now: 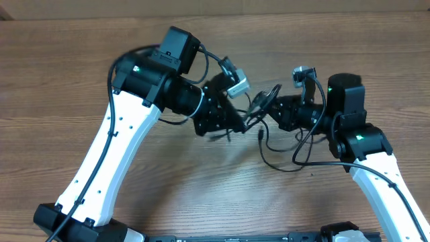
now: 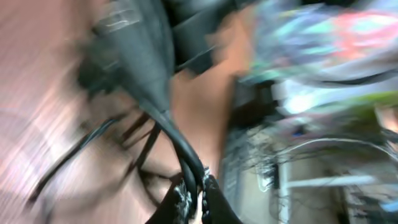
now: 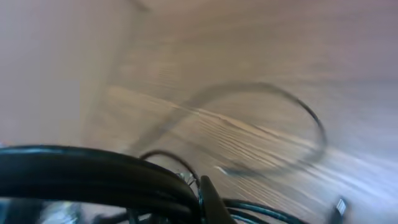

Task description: Untangle cables

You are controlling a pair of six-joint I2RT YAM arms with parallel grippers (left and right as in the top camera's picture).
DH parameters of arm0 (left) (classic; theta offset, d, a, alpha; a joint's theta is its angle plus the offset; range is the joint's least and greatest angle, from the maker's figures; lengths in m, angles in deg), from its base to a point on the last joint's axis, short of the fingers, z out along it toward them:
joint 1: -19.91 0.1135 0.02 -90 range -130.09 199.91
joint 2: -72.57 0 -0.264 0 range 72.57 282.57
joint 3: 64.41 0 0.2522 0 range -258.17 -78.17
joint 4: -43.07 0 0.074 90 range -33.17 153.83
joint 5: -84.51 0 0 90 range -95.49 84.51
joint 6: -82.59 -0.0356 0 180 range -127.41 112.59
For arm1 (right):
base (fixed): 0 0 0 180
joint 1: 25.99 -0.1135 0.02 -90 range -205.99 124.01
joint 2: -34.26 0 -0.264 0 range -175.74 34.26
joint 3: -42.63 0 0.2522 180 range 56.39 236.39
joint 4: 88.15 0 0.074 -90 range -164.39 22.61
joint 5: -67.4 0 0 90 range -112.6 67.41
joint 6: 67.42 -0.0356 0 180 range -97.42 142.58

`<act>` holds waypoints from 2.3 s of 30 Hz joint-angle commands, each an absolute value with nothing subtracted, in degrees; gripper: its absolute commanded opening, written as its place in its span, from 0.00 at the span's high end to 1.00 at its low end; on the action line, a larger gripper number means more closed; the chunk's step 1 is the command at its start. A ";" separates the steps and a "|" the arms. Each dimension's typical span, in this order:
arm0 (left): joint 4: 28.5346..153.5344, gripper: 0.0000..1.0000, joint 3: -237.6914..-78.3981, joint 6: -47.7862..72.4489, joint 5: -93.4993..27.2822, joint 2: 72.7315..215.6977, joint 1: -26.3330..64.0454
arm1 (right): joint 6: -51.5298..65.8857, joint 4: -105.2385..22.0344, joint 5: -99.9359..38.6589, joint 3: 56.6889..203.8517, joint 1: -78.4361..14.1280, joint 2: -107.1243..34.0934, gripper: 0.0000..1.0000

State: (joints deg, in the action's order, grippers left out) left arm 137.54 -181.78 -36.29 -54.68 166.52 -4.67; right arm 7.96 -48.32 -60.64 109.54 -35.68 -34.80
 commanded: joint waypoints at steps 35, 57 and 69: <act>129.36 0.37 -181.72 -13.34 -46.77 171.94 1.43 | 9.10 -53.94 -76.33 109.30 -34.96 -34.97 0.96; 122.32 0.56 -181.74 -23.70 -46.35 181.69 -3.10 | 9.08 -53.90 -76.70 109.30 -34.96 -34.97 0.96; 129.49 0.96 -187.75 -21.40 -42.73 177.62 2.71 | 9.08 -47.08 -50.12 109.30 -34.92 -34.97 0.95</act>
State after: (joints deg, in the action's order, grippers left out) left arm 129.10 -183.03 -22.59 -43.43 181.56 -0.13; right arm 8.82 -48.76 -64.86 109.32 -35.01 -35.15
